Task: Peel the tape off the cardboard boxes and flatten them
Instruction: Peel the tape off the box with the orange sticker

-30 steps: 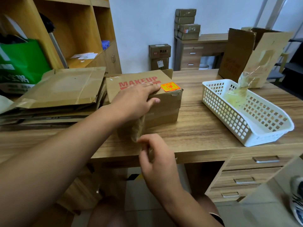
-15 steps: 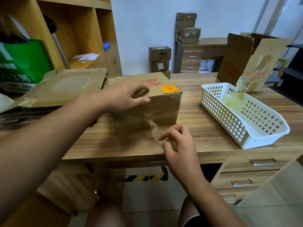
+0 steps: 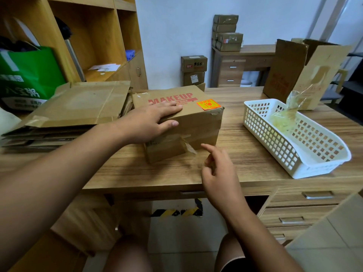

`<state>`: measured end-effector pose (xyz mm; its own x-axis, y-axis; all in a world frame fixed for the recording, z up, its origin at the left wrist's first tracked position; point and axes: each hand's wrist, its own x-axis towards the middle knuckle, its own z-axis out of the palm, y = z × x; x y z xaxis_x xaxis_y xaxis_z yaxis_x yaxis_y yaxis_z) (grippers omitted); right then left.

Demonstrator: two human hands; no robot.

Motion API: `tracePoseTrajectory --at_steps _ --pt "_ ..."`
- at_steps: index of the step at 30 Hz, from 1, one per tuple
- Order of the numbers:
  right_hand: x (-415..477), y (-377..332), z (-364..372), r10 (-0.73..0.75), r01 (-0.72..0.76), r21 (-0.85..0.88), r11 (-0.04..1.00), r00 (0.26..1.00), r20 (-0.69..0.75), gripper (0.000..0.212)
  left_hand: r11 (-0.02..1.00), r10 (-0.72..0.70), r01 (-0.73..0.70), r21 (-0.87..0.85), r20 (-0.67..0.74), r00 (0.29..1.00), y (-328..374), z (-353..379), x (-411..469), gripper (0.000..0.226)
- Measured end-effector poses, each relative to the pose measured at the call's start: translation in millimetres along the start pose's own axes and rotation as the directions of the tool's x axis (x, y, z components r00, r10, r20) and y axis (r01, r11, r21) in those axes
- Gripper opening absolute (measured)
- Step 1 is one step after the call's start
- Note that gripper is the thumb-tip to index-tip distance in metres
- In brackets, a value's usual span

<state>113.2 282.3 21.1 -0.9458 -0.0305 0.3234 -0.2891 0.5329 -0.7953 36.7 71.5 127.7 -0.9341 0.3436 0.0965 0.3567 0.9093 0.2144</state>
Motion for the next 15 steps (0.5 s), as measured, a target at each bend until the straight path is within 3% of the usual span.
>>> tracePoseTrajectory --at_steps 12,15 --pt "-20.9 -21.0 25.6 -0.026 0.022 0.037 0.999 0.994 0.104 0.048 0.999 -0.038 0.039 0.023 -0.042 0.998 15.6 4.6 4.4 0.055" --pt "-36.8 -31.6 35.8 -0.108 0.104 0.037 0.994 0.983 0.148 0.046 0.998 -0.056 0.057 0.016 -0.06 0.997 18.1 6.3 6.0 0.054"
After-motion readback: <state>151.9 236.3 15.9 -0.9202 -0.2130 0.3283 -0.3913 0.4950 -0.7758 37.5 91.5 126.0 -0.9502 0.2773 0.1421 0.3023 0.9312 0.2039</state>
